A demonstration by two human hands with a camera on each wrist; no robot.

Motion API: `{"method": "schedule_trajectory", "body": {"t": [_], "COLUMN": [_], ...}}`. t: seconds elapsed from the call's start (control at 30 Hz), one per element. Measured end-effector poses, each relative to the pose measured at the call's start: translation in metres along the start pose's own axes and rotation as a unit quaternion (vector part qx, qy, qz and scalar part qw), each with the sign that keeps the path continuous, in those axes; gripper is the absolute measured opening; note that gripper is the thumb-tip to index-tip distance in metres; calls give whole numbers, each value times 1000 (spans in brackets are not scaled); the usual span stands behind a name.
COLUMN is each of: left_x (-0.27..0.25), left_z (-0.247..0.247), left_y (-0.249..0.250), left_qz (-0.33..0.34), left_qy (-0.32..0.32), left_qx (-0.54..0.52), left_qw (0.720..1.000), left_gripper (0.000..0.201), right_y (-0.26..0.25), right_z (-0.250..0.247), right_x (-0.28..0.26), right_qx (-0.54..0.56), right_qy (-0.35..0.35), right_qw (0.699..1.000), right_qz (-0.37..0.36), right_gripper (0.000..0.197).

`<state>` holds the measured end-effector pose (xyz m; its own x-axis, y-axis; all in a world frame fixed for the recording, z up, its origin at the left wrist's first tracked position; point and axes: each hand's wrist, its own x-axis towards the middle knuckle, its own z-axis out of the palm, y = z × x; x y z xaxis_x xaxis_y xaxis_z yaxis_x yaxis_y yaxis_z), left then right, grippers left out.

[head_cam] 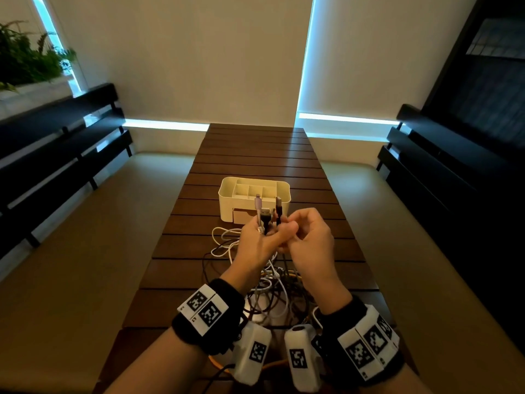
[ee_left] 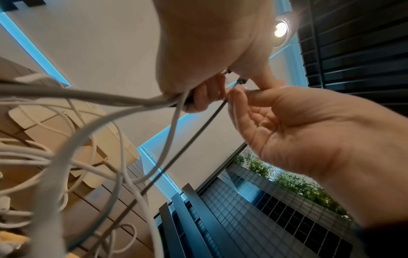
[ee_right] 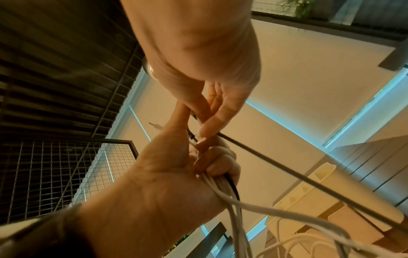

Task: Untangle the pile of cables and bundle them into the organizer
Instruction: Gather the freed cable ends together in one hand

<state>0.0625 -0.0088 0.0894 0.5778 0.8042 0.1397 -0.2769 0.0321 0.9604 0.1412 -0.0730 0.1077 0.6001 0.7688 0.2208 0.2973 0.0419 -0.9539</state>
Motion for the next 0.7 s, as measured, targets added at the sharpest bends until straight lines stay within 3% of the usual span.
{"method": "schedule_trajectory", "body": {"t": [0.1, 0.17, 0.3, 0.43, 0.5, 0.57, 0.63, 0.7], "left_x": [0, 0, -3, -6, -8, -9, -11, -10], "left_z": [5, 7, 8, 7, 9, 18, 22, 20], "left_y": [-4, -7, -8, -8, -7, -7, -2, 7], "left_qz": [-25, -44, -78, -57, -27, -21, -4, 20], "left_qy": [10, 11, -17, -30, -39, -23, 23, 22], "left_qx": [-25, -39, -41, 22, 73, 98, 139, 179], "left_qw": [999, 998, 996, 998, 996, 995, 990, 983], "left_gripper": [42, 30, 35, 40, 28, 15, 18, 14], "right_y": [-1, -4, -13, -35, -41, -42, -36, -27], "right_z": [-3, -6, -17, -24, -16, -7, 0, 2], "right_x": [-2, -3, 4, 18, 22, 25, 21, 14], "right_qx": [-99, -142, -218, -21, -42, -126, -227, -306], "right_qy": [39, 19, -29, -40, -70, -129, -197, -197], "right_qw": [993, 987, 973, 997, 992, 973, 938, 909], "right_qz": [-53, -70, -66, -55, -97, -144, -171, -201], "right_gripper": [27, 27, 30, 30, 25, 36, 38, 35]}}
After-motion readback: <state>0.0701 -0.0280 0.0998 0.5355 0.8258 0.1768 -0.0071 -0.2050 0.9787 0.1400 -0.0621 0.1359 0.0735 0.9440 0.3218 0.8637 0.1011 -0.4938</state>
